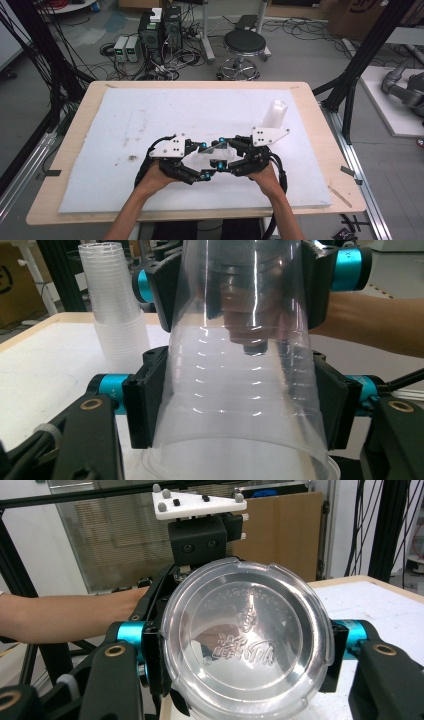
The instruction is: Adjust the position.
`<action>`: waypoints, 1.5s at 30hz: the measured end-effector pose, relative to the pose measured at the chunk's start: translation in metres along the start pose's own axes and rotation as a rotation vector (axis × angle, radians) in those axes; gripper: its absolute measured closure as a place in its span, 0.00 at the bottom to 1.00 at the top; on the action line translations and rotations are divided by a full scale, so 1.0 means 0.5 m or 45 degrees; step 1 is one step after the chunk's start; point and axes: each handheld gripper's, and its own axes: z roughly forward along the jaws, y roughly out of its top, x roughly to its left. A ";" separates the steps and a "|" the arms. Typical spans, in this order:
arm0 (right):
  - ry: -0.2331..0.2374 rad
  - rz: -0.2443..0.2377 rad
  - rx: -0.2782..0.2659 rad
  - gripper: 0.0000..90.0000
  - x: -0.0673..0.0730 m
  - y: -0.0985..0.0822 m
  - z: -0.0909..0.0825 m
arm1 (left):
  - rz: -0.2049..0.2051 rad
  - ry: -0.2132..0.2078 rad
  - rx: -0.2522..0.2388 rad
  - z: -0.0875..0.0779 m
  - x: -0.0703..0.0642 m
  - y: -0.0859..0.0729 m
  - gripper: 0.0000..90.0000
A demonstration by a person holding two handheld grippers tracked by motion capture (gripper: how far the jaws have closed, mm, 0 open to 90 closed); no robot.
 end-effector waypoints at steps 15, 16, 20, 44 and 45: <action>-0.047 -0.005 0.076 0.15 0.007 0.000 0.005 | -0.001 -0.020 0.040 -0.012 -0.001 -0.001 0.38; -0.054 -0.007 0.082 0.15 0.007 0.001 0.004 | 0.001 -0.026 0.052 -0.016 -0.001 0.000 0.38; -0.092 -0.013 0.152 0.15 0.010 0.008 -0.001 | 0.013 -0.038 0.181 -0.035 0.001 0.010 0.38; -0.189 -0.194 0.951 0.15 0.028 0.061 0.062 | -0.023 -0.111 0.967 -0.045 0.011 0.101 0.39; -0.188 -0.196 0.969 0.15 0.028 0.060 0.064 | -0.022 -0.110 0.978 -0.043 0.011 0.102 0.39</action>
